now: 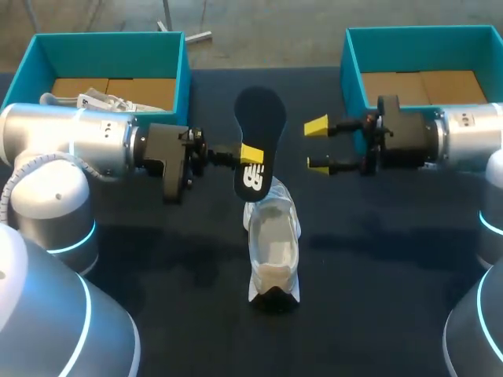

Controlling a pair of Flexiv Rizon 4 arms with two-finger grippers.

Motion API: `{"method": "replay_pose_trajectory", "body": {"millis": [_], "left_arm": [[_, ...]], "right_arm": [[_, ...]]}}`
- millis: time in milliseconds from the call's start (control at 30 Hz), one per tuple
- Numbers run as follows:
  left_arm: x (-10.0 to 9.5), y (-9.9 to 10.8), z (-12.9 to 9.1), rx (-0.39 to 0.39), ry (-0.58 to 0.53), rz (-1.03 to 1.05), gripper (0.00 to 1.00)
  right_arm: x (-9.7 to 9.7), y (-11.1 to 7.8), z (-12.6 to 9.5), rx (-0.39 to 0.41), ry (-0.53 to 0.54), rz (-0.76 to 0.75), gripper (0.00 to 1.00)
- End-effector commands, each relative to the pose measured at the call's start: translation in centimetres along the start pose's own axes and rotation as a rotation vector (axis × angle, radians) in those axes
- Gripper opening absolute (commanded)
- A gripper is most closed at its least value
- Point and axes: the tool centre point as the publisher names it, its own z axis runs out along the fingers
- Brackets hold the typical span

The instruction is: Take the shoe out of the shoebox, open the shoe tongue, remove and reinsert the insole, then place the shoe into the shoebox

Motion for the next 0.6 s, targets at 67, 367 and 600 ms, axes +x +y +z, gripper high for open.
{"method": "replay_pose_trajectory", "body": {"millis": [67,367,600], "left_arm": [[0.1,-0.1,0.1,-0.002,0.000,0.002,0.00],[0.4,-0.2,0.9,-0.009,-0.008,0.003,0.00],[0.5,-0.3,1.4,-0.040,-0.008,0.027,0.00]], "right_arm": [[-0.3,1.6,2.7,0.022,-0.007,0.020,1.00],[0.0,2.2,4.1,0.018,0.018,0.014,1.00],[0.1,2.3,4.7,0.025,0.020,0.011,1.00]]}}
